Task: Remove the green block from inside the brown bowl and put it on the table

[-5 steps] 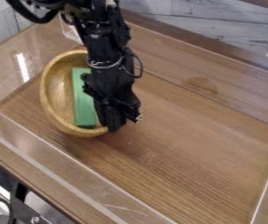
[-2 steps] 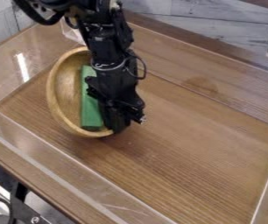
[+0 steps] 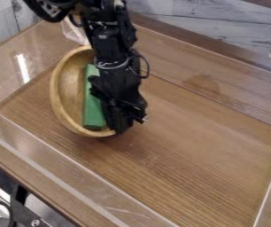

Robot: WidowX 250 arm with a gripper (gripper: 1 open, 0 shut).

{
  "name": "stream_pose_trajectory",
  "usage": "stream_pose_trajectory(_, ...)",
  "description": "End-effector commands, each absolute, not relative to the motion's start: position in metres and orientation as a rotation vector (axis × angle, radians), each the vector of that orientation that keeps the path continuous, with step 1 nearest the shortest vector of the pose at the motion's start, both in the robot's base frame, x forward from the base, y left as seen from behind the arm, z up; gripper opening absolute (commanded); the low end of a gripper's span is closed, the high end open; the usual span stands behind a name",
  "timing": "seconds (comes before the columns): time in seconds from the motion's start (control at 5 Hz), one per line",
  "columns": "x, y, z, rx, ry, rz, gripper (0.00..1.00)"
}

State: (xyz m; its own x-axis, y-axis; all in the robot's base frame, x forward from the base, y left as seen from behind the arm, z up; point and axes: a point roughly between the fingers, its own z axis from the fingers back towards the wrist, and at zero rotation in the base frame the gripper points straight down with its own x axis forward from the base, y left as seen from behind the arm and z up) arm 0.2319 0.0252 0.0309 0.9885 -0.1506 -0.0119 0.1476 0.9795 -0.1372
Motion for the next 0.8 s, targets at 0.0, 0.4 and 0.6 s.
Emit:
stream_pose_trajectory(0.0,0.220,0.031,0.030,-0.149,0.058,-0.183,0.00)
stream_pose_trajectory(0.4,0.219,0.021,0.014,-0.158,0.066,-0.262,0.00)
stream_pose_trajectory(0.6,0.224,0.016,0.019,-0.164,0.073,-0.324,0.00)
